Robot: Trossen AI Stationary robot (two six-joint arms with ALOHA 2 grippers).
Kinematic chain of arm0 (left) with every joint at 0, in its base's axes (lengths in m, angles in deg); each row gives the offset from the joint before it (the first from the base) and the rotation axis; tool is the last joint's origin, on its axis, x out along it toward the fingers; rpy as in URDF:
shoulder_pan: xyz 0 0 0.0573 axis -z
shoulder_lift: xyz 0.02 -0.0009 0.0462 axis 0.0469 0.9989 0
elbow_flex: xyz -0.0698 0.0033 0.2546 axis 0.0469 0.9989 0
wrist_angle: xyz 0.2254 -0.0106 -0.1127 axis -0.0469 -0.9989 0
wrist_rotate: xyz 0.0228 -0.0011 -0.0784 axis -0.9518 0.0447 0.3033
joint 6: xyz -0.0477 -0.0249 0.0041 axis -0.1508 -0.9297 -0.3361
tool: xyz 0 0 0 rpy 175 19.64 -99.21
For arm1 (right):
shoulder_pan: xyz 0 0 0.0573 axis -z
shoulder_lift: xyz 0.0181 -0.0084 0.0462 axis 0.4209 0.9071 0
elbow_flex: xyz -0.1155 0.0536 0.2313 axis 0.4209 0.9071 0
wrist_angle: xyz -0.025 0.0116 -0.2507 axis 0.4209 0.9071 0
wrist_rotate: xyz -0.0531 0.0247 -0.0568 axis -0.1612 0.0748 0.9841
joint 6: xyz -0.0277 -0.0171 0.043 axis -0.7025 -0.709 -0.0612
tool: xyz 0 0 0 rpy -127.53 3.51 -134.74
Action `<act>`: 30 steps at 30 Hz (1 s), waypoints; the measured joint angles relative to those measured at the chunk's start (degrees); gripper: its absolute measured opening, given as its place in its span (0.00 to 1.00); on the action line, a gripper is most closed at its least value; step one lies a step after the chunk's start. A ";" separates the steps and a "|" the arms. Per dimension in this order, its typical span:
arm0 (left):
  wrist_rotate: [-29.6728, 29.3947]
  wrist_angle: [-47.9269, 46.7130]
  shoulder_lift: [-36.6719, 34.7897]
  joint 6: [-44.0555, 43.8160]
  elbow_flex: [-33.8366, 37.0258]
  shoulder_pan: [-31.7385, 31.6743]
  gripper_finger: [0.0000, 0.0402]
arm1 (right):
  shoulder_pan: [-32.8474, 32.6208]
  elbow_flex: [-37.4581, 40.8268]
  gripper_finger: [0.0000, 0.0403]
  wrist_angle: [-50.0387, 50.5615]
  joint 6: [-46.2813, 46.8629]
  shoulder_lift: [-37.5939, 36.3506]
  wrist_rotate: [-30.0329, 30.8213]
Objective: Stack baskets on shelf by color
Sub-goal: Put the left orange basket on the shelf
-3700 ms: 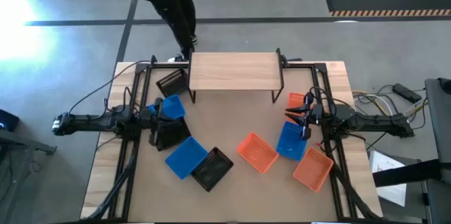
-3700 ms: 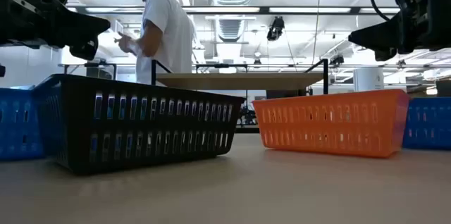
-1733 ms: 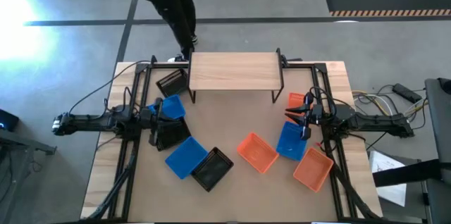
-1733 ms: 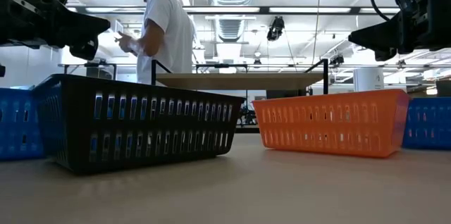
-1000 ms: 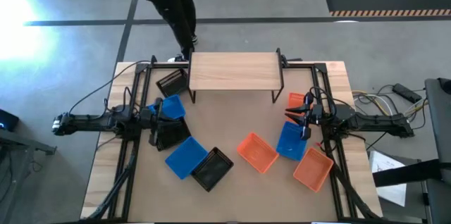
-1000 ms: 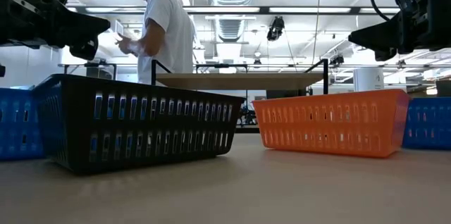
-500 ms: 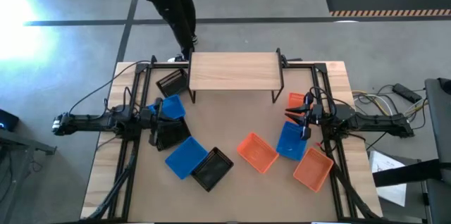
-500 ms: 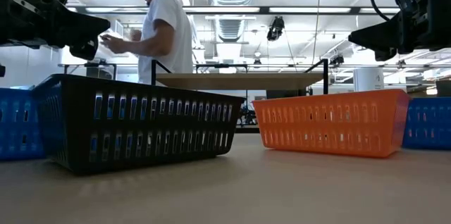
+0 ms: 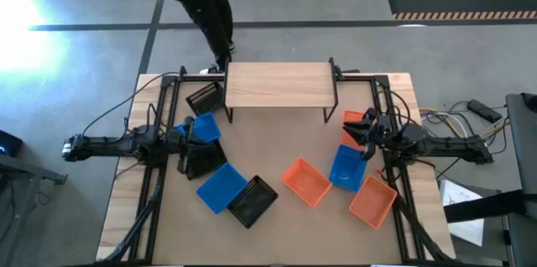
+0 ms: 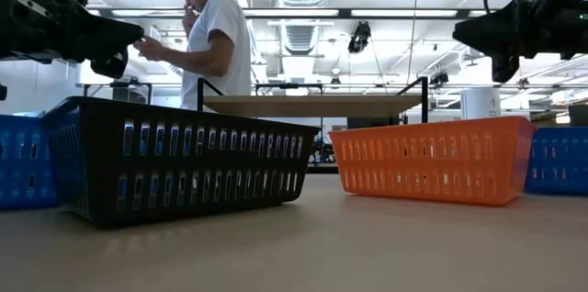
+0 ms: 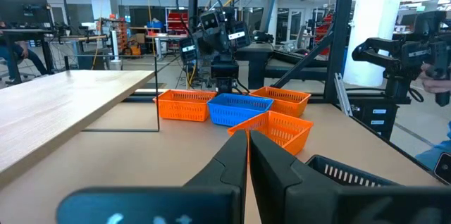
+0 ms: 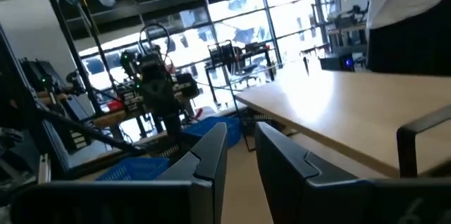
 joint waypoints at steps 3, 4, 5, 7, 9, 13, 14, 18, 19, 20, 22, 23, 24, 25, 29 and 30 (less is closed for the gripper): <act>-0.01 -0.02 0.01 0.00 0.00 0.01 0.00 | 0.00 0.00 0.17 0.02 -0.53 0.21 0.04; 0.00 0.00 0.01 0.00 0.00 0.01 0.00 | 0.00 0.00 0.17 -0.32 -0.99 0.36 0.04; -0.01 0.01 0.01 0.00 0.00 0.00 0.00 | 0.00 -0.01 0.17 -0.74 -1.44 0.39 0.01; -0.01 0.01 0.01 0.00 0.00 0.01 0.00 | 0.00 0.00 0.17 -2.88 -3.05 0.36 0.01; 0.00 -0.01 0.01 0.00 0.00 0.00 0.00 | 0.00 -0.01 0.17 -4.72 -4.95 0.37 -0.02; -0.01 0.01 0.00 0.00 0.00 0.01 0.00 | 0.00 -0.02 0.17 -6.10 -6.23 0.32 -0.14; 0.00 -0.01 0.01 0.00 0.00 0.01 0.00 | 0.00 0.00 0.17 -6.06 -6.26 0.32 -0.12; 0.01 -0.02 0.00 0.00 0.00 0.01 0.00 | 0.00 0.00 0.17 -6.09 -4.87 0.39 -0.14; -0.01 0.01 -0.01 0.00 0.00 0.01 0.00 | 0.00 0.00 0.17 -6.09 -3.95 0.39 -0.12; 0.00 0.01 0.01 0.00 0.00 0.01 0.00 | 0.00 0.00 0.17 -6.34 -2.67 0.39 -0.14; 0.01 0.01 0.01 0.00 0.00 0.01 0.00 | 0.00 0.00 0.17 -6.97 -0.22 0.39 -0.17; -0.01 0.01 0.01 0.00 0.00 0.01 0.00 | 0.00 0.00 0.17 -7.02 0.35 0.39 -0.17; 0.01 -0.01 0.00 0.00 0.00 0.01 0.00 | 0.00 0.00 0.17 -7.01 0.56 0.39 -0.15; 0.00 -0.01 0.00 0.00 0.00 0.01 0.00 | 0.00 0.00 0.17 -7.11 0.66 0.37 -0.13; -0.01 -0.02 0.01 0.00 0.00 0.01 0.00 | 0.00 0.00 0.17 -9.61 6.38 1.49 -0.18; 0.01 0.01 0.01 0.00 0.00 0.01 0.00 | -0.16 0.00 0.17 -10.21 7.37 2.21 -0.41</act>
